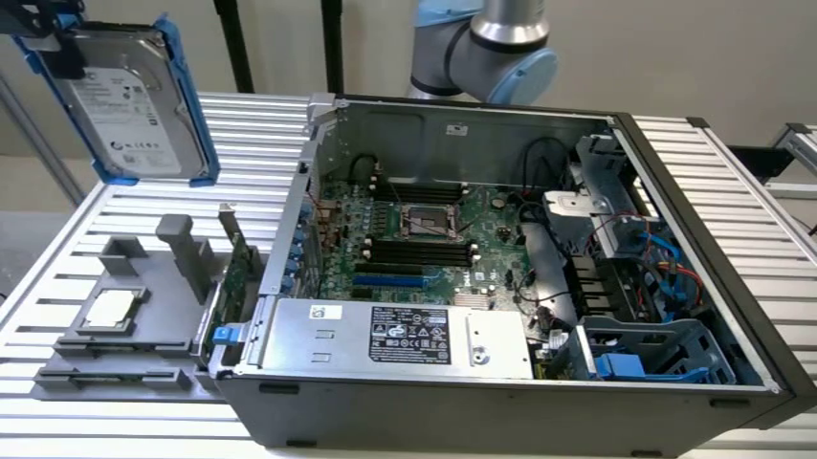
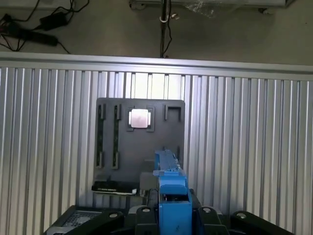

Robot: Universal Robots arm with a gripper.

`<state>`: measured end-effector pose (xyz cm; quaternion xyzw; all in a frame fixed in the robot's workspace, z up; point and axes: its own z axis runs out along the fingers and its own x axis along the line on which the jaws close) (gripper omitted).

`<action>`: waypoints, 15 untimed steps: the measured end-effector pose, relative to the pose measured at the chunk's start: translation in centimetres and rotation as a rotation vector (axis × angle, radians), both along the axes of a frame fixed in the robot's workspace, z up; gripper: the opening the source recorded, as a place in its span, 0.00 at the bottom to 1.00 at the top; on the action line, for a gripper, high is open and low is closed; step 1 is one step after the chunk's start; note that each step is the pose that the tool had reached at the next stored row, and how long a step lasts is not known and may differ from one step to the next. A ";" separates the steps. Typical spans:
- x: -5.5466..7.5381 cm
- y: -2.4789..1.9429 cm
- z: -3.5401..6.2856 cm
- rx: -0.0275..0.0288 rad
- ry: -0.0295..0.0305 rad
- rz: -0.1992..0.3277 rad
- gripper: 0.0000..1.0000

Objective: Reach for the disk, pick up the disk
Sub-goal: 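Pick up the disk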

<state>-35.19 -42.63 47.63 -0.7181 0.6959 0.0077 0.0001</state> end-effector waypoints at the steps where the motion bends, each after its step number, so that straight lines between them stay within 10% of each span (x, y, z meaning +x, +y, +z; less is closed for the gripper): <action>1: 0.4 -0.15 0.32 0.0000 0.0001 0.000 0.33; 15: 5.9 -2.38 2.98 0.0079 0.0006 0.000 0.33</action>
